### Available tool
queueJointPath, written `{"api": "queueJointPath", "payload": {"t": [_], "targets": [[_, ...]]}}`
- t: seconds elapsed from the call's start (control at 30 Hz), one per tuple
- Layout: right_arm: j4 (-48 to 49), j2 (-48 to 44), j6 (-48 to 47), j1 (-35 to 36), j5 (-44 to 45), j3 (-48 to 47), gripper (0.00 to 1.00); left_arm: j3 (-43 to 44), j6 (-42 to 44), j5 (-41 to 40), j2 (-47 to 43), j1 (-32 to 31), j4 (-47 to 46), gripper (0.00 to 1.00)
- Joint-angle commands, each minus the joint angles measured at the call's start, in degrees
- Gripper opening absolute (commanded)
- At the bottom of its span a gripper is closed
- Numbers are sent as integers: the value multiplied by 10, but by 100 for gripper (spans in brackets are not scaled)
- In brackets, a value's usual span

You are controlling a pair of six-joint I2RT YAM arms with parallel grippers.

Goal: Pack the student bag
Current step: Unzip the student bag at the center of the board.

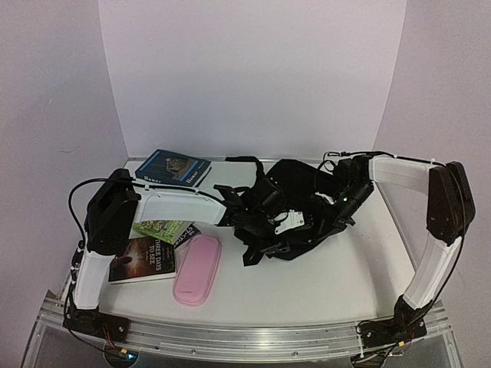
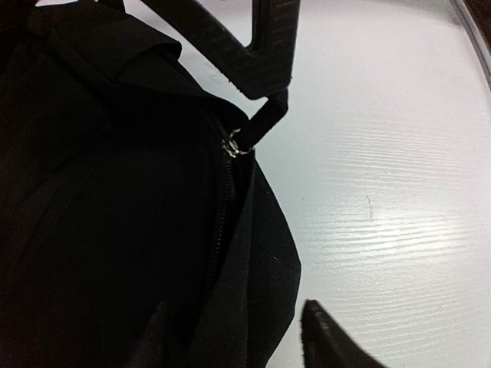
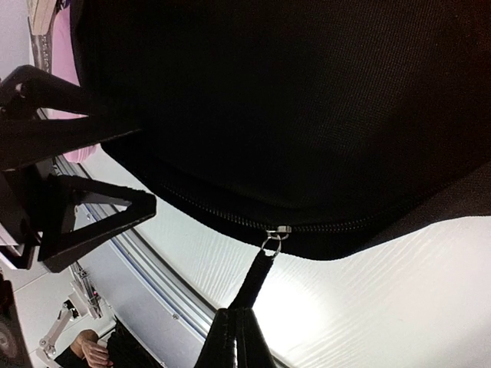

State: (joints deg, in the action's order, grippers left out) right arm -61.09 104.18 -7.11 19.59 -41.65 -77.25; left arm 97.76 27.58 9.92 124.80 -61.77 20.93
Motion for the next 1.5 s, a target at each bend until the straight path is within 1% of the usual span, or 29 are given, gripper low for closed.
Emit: {"api": "queueJointPath", "payload": {"t": [0.0, 0.07, 0.13, 0.27, 0.3, 0.63, 0.8, 0.9, 0.93, 1.0, 1.07, 1.1, 1.17, 1.23, 1.3, 1.33, 1.37, 1.47], "targets": [[-12, -1, 4, 2, 4, -23, 0, 20, 13, -23, -1, -6, 18, 38], [-12, -5, 4, -1, 24, -28, 0, 3, 6, -28, -15, -10, 9, 26], [-12, -6, -1, -9, 53, -34, 0, -23, -5, -30, -35, -12, -6, 17], [-13, 4, -16, -39, 125, -59, 0, -73, -25, -32, -79, -14, -42, 2], [-13, 10, -19, -49, 136, -66, 0, -82, -28, -31, -86, -14, -46, 1], [-14, 111, -58, -138, 244, -164, 0, -97, -37, -49, -93, -38, -48, 0], [-14, 134, -57, -160, 257, -201, 0, -104, -46, -55, -85, -53, -74, 0], [-17, 131, -52, -160, 240, -199, 0, -95, -47, -58, -67, -61, -76, 0], [-18, 128, -52, -160, 232, -194, 0, -92, -47, -64, -60, -63, -75, 1], [-23, 116, -56, -160, 208, -177, 0, -87, -56, -71, -52, -66, -70, 12], [-31, 104, -64, -160, 185, -162, 0, -87, -75, -74, -55, -66, -62, 34], [-36, 97, -69, -160, 173, -155, 4, -90, -85, -74, -61, -66, -64, 41], [-46, 81, -76, -160, 154, -147, 20, -112, -105, -73, -79, -66, -79, 54], [-50, 58, -82, -160, 135, -142, 38, -136, -124, -71, -107, -66, -101, 59], [-51, 40, -83, -159, 115, -143, 57, -172, -141, -71, -141, -64, -127, 62], [-51, 31, -82, -158, 107, -144, 62, -187, -150, -72, -157, -63, -140, 64], [-53, 22, -81, -157, 97, -147, 65, -200, -162, -73, -170, -59, -151, 65], [-57, 2, -76, -143, 77, -154, 69, -233, -209, -80, -205, -40, -173, 66]]}}
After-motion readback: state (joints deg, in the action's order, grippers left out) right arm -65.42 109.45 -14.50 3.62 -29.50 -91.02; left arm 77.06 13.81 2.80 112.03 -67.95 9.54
